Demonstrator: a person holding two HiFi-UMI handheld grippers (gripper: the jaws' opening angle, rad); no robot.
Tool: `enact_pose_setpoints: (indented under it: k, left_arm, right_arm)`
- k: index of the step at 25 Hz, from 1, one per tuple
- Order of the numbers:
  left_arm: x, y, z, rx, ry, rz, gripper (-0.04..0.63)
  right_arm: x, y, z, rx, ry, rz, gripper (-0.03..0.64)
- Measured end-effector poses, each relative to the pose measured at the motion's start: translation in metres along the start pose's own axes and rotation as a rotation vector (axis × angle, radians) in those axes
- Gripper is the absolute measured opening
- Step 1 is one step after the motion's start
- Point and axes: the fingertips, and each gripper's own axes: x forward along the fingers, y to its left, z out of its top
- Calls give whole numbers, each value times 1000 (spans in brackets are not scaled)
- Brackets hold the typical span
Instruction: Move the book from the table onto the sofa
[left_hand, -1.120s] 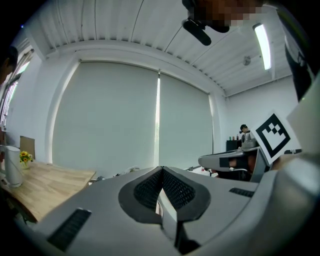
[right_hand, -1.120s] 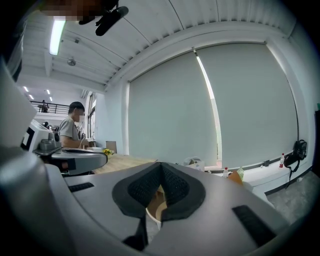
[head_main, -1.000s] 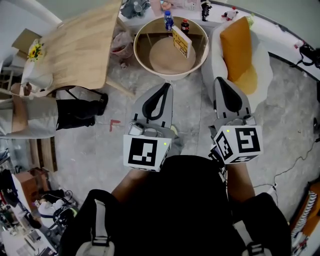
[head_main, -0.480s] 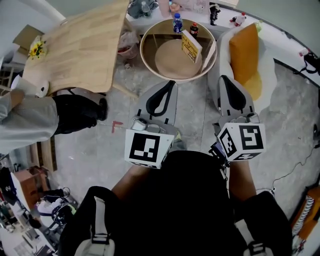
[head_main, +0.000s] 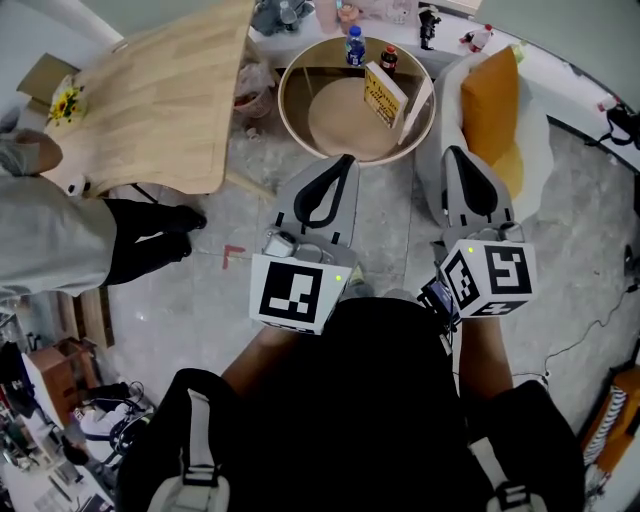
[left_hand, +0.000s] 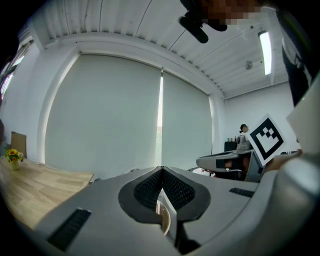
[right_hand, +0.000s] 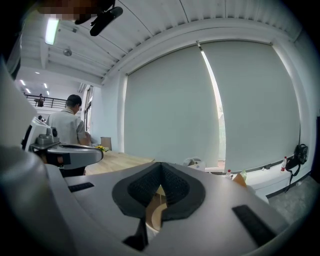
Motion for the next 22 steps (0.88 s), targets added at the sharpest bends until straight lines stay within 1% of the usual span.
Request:
enact_pose_setpoints:
  k: [4, 15, 22]
  left_arm:
    - [3, 8, 1, 0, -1, 4, 11]
    - [16, 20, -2, 3, 23, 16, 11]
    - [43, 25, -8, -8, 40, 19, 11]
  right_arm:
    - [6, 0, -1, 3, 14, -13, 5]
    - [24, -6, -2, 5, 26, 4, 5]
    - [47, -24, -2, 12, 31, 5, 5]
